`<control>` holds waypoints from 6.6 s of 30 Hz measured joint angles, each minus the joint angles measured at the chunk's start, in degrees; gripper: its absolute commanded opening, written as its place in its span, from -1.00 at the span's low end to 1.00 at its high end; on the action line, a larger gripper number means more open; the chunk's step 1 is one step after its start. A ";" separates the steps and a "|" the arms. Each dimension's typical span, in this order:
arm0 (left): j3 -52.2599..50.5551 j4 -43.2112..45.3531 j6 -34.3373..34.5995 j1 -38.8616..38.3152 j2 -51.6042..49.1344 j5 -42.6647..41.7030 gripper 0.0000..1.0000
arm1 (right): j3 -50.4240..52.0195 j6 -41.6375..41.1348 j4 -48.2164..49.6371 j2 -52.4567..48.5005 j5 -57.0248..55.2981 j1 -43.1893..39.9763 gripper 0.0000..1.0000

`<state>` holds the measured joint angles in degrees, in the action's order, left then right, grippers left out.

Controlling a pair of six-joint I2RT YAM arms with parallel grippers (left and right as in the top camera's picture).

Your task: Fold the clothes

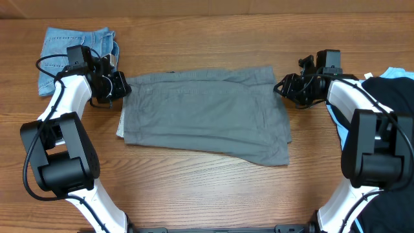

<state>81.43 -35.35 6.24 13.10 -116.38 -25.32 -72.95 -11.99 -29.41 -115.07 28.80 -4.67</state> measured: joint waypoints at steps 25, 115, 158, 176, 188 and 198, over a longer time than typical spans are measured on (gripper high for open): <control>0.04 -2.84 0.00 0.96 0.81 -2.19 -0.92 | 0.31 2.12 -1.60 5.05 5.95 0.17 -0.92; 0.55 -9.79 -1.70 1.64 7.28 9.11 0.62 | 0.46 0.13 7.93 -3.50 5.84 2.29 -0.88; 0.61 -3.56 -0.66 1.97 -3.32 -5.18 -0.92 | 0.46 0.00 2.86 2.36 9.86 -0.22 -0.92; 0.59 -1.88 -3.23 3.39 5.68 -8.55 -0.92 | 0.46 -4.50 8.83 12.92 8.15 -0.22 -0.92; 0.59 1.51 -3.10 1.92 5.68 -4.44 0.00 | 0.46 -7.37 13.90 10.64 2.97 -0.15 -0.76; 0.59 -2.12 -2.99 2.67 5.57 -3.17 0.48 | 0.31 -6.75 7.19 9.66 -0.76 -1.29 0.31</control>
<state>82.02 -37.47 3.25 15.77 -110.80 -28.49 -72.64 -18.74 -22.22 -105.41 28.03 -5.96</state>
